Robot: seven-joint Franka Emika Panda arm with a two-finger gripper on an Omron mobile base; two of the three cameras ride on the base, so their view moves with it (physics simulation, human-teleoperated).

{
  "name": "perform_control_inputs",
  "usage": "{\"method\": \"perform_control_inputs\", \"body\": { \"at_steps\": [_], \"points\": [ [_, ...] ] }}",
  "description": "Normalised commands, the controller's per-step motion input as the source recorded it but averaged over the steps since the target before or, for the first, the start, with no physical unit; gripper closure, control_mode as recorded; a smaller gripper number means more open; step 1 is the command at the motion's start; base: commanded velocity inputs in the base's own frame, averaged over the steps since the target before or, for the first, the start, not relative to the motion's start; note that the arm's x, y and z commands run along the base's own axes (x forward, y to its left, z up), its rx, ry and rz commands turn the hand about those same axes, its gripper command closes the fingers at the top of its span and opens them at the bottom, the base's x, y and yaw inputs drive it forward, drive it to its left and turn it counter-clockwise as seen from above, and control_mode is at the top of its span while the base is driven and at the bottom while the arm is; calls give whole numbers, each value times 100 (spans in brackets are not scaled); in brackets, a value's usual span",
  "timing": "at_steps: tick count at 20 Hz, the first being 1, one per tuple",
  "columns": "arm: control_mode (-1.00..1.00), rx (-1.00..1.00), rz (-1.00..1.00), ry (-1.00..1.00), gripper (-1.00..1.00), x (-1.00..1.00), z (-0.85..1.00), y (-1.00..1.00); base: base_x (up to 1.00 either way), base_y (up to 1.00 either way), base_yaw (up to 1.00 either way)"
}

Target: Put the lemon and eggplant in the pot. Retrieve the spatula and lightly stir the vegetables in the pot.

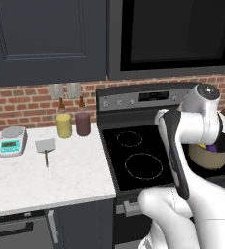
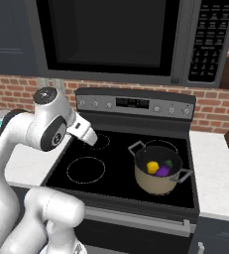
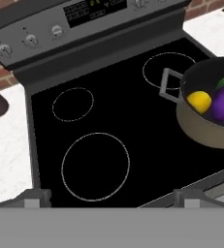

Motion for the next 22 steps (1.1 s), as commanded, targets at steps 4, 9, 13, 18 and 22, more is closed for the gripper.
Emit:
{"method": "perform_control_inputs", "body": {
  "at_steps": [4, 9, 13, 18, 22],
  "points": [
    [-100, -1, 0, 4, -100, -4, 0, 100, 0, 0, 0],
    [-100, 0, 0, 4, -100, 0, 0, 100, 0, 0, 0],
    [-100, 0, 0, 7, -100, 0, 0, 100, 0, 0, 0],
    [-100, 0, 0, 9, -100, 0, 0, 100, 0, 0, 0],
    [-100, 0, 0, 10, -100, 0, 0, 100, 0, 0, 0]
  ]
}}
